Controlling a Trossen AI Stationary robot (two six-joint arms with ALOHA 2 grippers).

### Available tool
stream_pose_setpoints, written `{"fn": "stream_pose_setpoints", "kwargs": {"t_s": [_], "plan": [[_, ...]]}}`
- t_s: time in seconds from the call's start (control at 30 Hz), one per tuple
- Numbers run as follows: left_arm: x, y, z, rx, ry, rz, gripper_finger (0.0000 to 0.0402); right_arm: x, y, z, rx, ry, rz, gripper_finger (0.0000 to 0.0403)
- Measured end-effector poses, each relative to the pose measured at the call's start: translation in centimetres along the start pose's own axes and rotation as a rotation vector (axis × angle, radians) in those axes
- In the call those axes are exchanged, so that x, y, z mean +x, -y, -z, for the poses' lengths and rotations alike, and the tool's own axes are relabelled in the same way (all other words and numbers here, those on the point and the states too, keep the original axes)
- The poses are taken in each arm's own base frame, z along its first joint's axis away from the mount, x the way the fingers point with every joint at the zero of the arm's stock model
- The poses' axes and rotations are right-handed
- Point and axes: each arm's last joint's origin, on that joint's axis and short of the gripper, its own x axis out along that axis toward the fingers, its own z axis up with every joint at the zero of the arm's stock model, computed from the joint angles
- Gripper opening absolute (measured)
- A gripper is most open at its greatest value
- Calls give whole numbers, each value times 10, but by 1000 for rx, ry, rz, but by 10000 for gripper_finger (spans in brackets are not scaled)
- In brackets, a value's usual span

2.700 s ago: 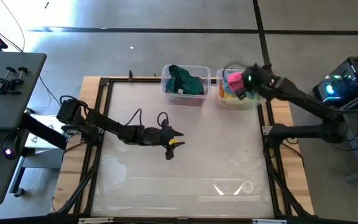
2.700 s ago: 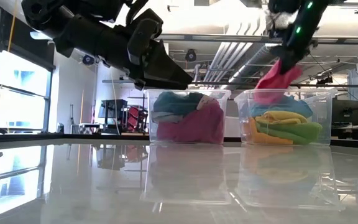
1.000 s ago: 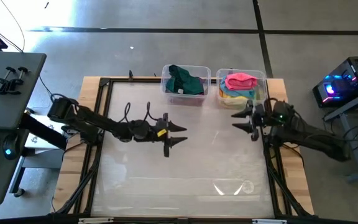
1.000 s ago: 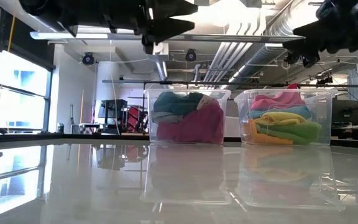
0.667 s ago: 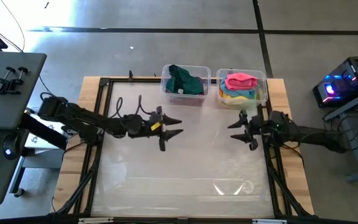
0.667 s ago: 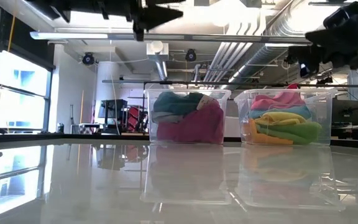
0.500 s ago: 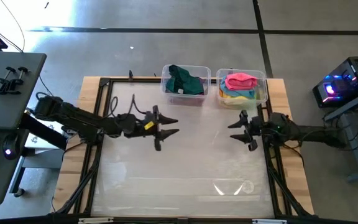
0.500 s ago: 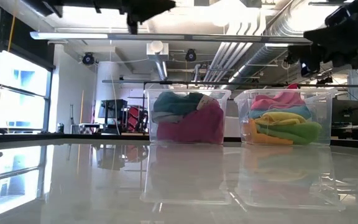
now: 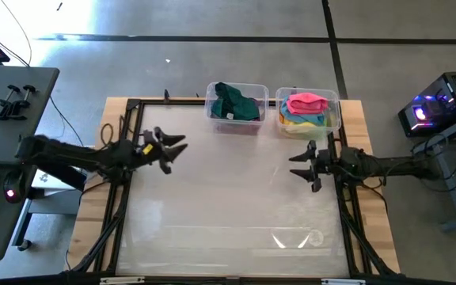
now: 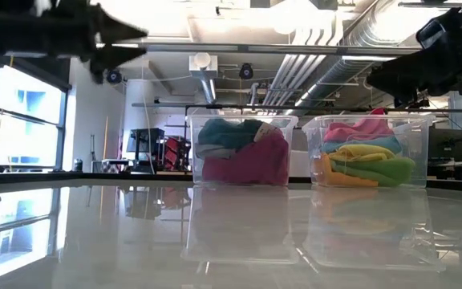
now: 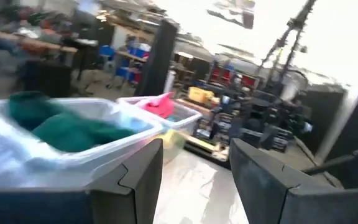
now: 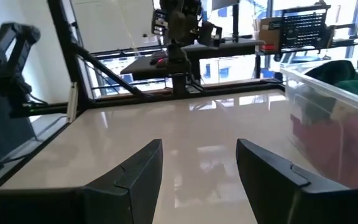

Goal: Sort towels by color in basket
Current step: Return to Home Position

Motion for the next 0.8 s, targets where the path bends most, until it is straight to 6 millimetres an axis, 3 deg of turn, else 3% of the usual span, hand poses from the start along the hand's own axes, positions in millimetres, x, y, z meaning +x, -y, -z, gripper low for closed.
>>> {"fn": "stream_pose_setpoints", "kwargs": {"t_s": [0.27,0.43,0.8], "plan": [[-33,-25,1,-23,4,37,172,0,1,0,6,7,31,199],[-45,-32,16,-10,-36,26,172,0,1,0,6,6,31,199],[-51,-27,24,68,-118,94,172,0,1,5,16,-47,53,199]]}}
